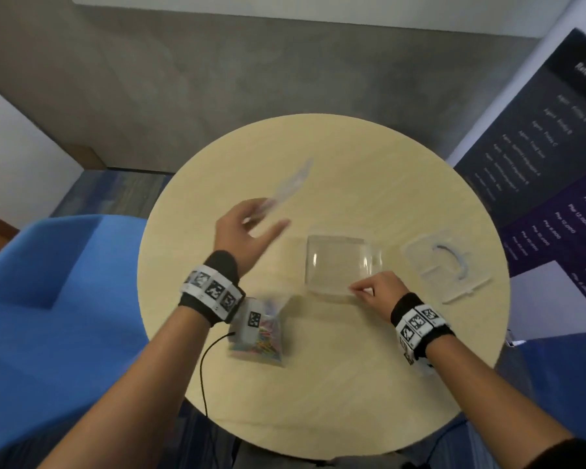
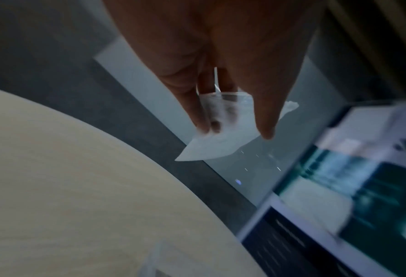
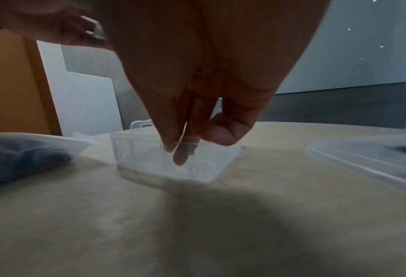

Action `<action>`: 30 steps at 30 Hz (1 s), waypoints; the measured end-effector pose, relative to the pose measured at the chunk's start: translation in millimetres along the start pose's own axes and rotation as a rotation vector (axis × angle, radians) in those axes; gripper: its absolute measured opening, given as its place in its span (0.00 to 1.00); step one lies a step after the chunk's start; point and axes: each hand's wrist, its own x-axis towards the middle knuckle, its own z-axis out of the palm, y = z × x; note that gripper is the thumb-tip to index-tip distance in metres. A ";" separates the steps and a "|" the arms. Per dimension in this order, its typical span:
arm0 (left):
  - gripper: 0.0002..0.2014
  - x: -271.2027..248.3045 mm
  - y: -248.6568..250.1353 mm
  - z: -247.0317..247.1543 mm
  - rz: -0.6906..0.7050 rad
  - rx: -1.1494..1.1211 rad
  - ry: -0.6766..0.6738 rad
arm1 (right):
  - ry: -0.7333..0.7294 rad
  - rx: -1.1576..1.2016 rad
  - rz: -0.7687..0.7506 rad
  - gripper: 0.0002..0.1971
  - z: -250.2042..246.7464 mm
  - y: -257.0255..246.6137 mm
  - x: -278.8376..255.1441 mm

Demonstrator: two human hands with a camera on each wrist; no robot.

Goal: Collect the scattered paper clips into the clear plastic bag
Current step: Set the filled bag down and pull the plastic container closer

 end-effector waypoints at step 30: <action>0.13 -35.6 -53.3 146.2 0.170 0.919 -0.438 | 0.542 0.134 0.188 0.25 -42.1 66.2 3.5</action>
